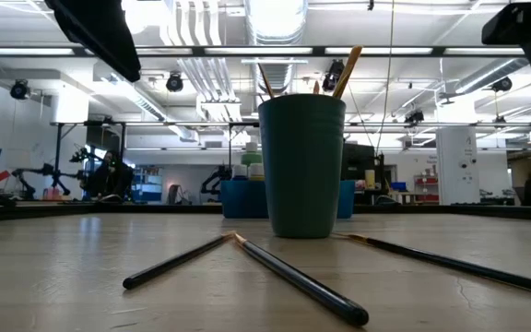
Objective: Pick & Place Paint Supplies
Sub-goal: Put the light orange paint bottle into the blue bin
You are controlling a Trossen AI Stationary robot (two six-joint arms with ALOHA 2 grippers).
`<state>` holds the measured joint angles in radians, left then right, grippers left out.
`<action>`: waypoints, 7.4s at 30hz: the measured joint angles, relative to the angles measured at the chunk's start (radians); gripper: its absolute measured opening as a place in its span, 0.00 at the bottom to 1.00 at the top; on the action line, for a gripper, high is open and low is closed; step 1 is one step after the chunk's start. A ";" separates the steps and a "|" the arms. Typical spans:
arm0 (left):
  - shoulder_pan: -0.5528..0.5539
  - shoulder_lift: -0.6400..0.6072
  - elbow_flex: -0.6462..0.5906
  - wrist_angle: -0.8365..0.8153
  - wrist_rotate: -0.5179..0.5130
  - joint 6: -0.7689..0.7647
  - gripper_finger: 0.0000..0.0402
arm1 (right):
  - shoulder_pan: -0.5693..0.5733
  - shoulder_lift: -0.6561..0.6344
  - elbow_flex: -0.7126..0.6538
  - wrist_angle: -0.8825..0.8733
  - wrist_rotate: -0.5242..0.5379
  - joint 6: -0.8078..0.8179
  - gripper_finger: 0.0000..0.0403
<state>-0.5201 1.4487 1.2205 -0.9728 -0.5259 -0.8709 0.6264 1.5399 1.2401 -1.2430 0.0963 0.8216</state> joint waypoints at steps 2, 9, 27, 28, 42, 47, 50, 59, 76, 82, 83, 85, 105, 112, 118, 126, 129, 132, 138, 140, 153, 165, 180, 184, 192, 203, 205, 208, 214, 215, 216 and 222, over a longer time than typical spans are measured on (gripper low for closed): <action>0.000 0.000 0.000 0.000 0.000 -0.001 0.43 | 0.000 0.002 -0.001 0.000 0.000 0.001 0.67; 0.000 0.000 -0.001 0.001 0.000 -0.002 0.43 | 0.013 -0.018 -0.048 0.008 0.000 0.052 0.64; 0.001 0.001 -0.082 0.022 0.019 -0.083 0.43 | 0.028 -0.026 -0.190 0.167 -0.023 0.103 0.52; 0.001 0.001 -0.082 0.023 0.019 -0.083 0.43 | 0.028 -0.026 -0.192 0.172 -0.023 0.103 0.51; 0.001 0.001 -0.082 0.023 0.021 -0.084 0.43 | 0.028 -0.026 -0.192 0.187 -0.027 0.125 0.44; 0.001 0.001 -0.082 0.023 0.037 -0.091 0.43 | 0.028 -0.026 -0.193 0.188 -0.031 0.128 0.41; 0.001 0.001 -0.082 0.023 0.037 -0.091 0.43 | 0.028 -0.026 -0.193 0.187 -0.035 0.123 0.37; 0.000 0.001 -0.081 0.023 0.037 -0.091 0.43 | 0.028 -0.026 -0.188 0.186 -0.038 0.096 0.28; 0.000 0.001 -0.081 0.029 0.036 -0.080 0.43 | -0.225 -0.180 -0.170 0.107 -0.001 -0.157 0.28; 0.001 0.001 -0.081 0.035 0.035 -0.079 0.43 | -0.431 -0.250 -0.114 0.136 0.011 -0.369 0.28; 0.001 0.001 -0.081 0.040 0.035 -0.079 0.43 | -0.469 -0.253 -0.098 0.139 0.011 -0.407 0.28; 0.001 0.001 -0.081 0.051 0.035 -0.079 0.43 | -0.541 -0.250 -0.062 0.146 0.011 -0.482 0.28; 0.002 0.000 -0.081 0.119 0.034 -0.073 0.43 | -0.871 0.058 0.313 0.147 -0.175 -0.857 0.28; 0.002 0.000 -0.081 0.119 0.034 -0.071 0.43 | -0.874 0.158 0.398 0.094 -0.192 -0.908 0.28; 0.002 0.000 -0.081 0.120 0.034 -0.071 0.43 | -0.900 0.166 0.465 0.095 -0.193 -0.939 0.28; 0.002 0.000 -0.081 0.124 0.034 -0.071 0.43 | -0.954 0.166 0.512 0.095 -0.210 -0.956 0.28; 0.002 0.000 -0.081 0.137 0.034 -0.071 0.43 | -0.962 0.166 0.512 0.094 -0.212 -0.959 0.28; 0.002 0.000 -0.081 0.144 0.034 -0.071 0.43 | -0.963 0.166 0.512 0.094 -0.214 -0.964 0.28; 0.002 0.000 -0.081 0.148 0.034 -0.072 0.43 | -0.969 0.176 0.512 0.103 -0.231 -0.975 0.28; 0.002 0.000 -0.081 0.153 0.034 -0.072 0.43 | -0.970 0.182 0.516 0.107 -0.231 -0.979 0.28; 0.003 0.000 -0.081 0.153 0.034 -0.072 0.43 | -0.973 0.183 0.519 0.127 -0.229 -0.985 0.28; 0.003 0.000 -0.081 0.153 0.034 -0.065 0.43 | -1.013 0.183 0.519 0.162 -0.228 -0.979 0.28; 0.008 0.000 -0.081 0.154 0.030 -0.063 0.43 | -1.134 0.355 0.544 0.175 -0.225 -1.027 0.28; 0.009 0.000 -0.081 0.153 0.030 -0.053 0.43 | -1.174 0.403 0.571 0.176 -0.225 -1.035 0.28; 0.010 0.000 -0.081 0.153 0.030 -0.045 0.43 | -1.215 0.545 0.688 0.094 -0.225 -1.061 0.28; 0.010 0.000 -0.081 0.152 0.030 -0.021 0.43 | -1.219 0.652 0.798 0.009 -0.225 -1.108 0.28; 0.010 0.000 -0.081 0.152 0.030 -0.021 0.43 | -1.219 0.651 0.798 0.004 -0.225 -1.116 0.28; 0.010 0.000 -0.081 0.152 0.030 -0.017 0.43 | -1.219 0.651 0.797 -0.008 -0.225 -1.116 0.28; 0.010 0.000 -0.081 0.152 0.031 -0.017 0.43 | -1.218 0.650 0.790 -0.007 -0.222 -1.112 0.28; 0.010 0.000 -0.081 0.152 0.031 -0.017 0.43 | -1.218 0.650 0.788 -0.007 -0.221 -1.107 0.28; 0.010 0.000 -0.081 0.152 0.031 -0.017 0.43 | -1.218 0.650 0.787 -0.008 -0.221 -1.104 0.28; 0.010 0.000 -0.081 0.152 0.031 -0.017 0.43 | -1.201 0.649 0.786 -0.034 -0.220 -1.102 0.28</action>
<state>-0.5102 1.4487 1.1397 -0.8211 -0.4953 -0.8883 -0.5743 2.1887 2.0258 -1.2767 -0.1238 -0.2803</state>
